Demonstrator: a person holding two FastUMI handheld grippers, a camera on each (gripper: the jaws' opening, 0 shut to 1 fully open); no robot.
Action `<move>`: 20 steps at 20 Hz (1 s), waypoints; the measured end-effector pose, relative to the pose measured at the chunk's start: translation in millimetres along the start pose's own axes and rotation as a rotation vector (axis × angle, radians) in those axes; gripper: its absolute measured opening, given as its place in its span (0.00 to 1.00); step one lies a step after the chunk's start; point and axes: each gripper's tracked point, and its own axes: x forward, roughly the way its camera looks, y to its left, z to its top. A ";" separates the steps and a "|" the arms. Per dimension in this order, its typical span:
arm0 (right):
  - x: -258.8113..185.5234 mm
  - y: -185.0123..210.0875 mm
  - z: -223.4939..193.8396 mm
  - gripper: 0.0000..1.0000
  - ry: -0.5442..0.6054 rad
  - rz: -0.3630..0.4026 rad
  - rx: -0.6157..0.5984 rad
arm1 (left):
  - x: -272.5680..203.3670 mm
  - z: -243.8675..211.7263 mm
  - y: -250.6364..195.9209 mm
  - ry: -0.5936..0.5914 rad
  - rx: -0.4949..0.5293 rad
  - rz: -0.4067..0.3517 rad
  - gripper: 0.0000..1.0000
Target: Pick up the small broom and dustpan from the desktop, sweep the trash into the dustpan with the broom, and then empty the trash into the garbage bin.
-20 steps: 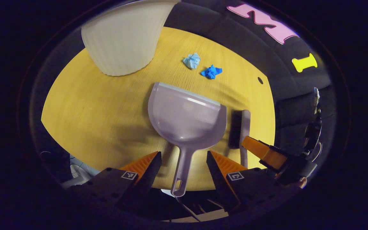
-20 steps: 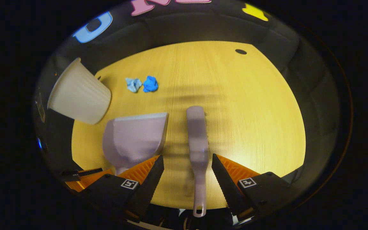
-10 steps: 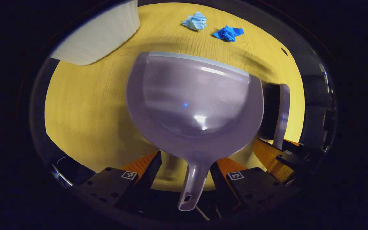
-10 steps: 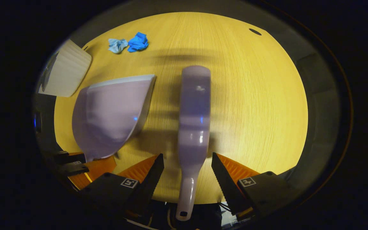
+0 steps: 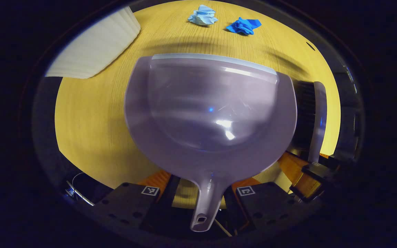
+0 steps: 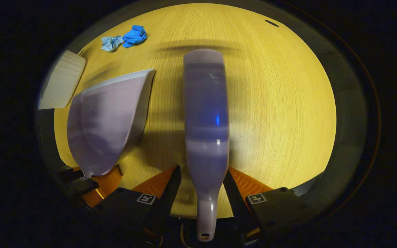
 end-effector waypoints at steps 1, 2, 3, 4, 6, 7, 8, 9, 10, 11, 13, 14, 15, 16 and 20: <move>2.8 -0.2 0.7 0.77 -0.019 -0.016 -0.005 | 2.2 -0.5 -1.9 -0.004 -0.005 -0.001 0.52; 2.3 0.7 -0.5 0.74 -0.026 -0.027 -0.011 | 4.2 -0.1 -3.9 0.000 0.007 0.000 0.45; 5.2 2.8 -0.8 0.68 -0.029 -0.029 -0.013 | 1.3 -1.1 -4.1 0.011 0.024 0.012 0.37; 0.9 3.1 -2.6 0.61 -0.030 -0.024 -0.012 | 0.0 -1.2 -5.6 0.016 0.042 0.017 0.36; 1.8 0.4 -4.9 0.35 -0.016 -0.012 -0.004 | -0.2 -1.3 -5.2 0.007 0.096 0.033 0.32; 1.6 -0.3 -2.8 0.32 -0.010 -0.007 -0.005 | 0.6 -1.0 -4.4 0.007 0.124 0.040 0.32; 1.7 -0.6 -1.8 0.28 -0.003 -0.003 -0.020 | 0.4 -1.8 -3.3 0.014 0.139 0.041 0.30; 2.5 2.2 -8.9 0.19 0.021 0.014 -0.045 | -0.4 -2.9 -1.4 0.029 0.174 0.030 0.31; 3.9 4.7 -9.5 0.23 0.017 0.026 -0.070 | -0.8 -2.7 1.8 0.033 0.186 0.025 0.31; 3.1 4.3 -11.0 0.23 0.017 0.037 -0.095 | -1.6 -1.1 3.0 0.032 0.193 0.019 0.28; -1.5 4.2 -12.1 0.19 0.025 0.065 -0.109 | -4.6 -0.2 9.6 0.034 0.217 0.012 0.27; -5.5 4.7 -9.1 0.19 0.026 0.085 -0.095 | -7.5 0.6 13.0 0.036 0.229 0.015 0.27; -11.5 2.8 -2.5 0.19 0.027 0.100 -0.088 | -11.9 -0.1 17.9 0.032 0.248 0.018 0.26; -18.2 -0.7 9.9 0.18 0.008 0.104 -0.085 | -15.5 0.1 23.2 0.022 0.268 0.022 0.26; -67.8 -19.1 98.2 0.19 -0.125 0.082 -0.113 | -25.3 2.0 52.3 0.015 0.342 0.029 0.26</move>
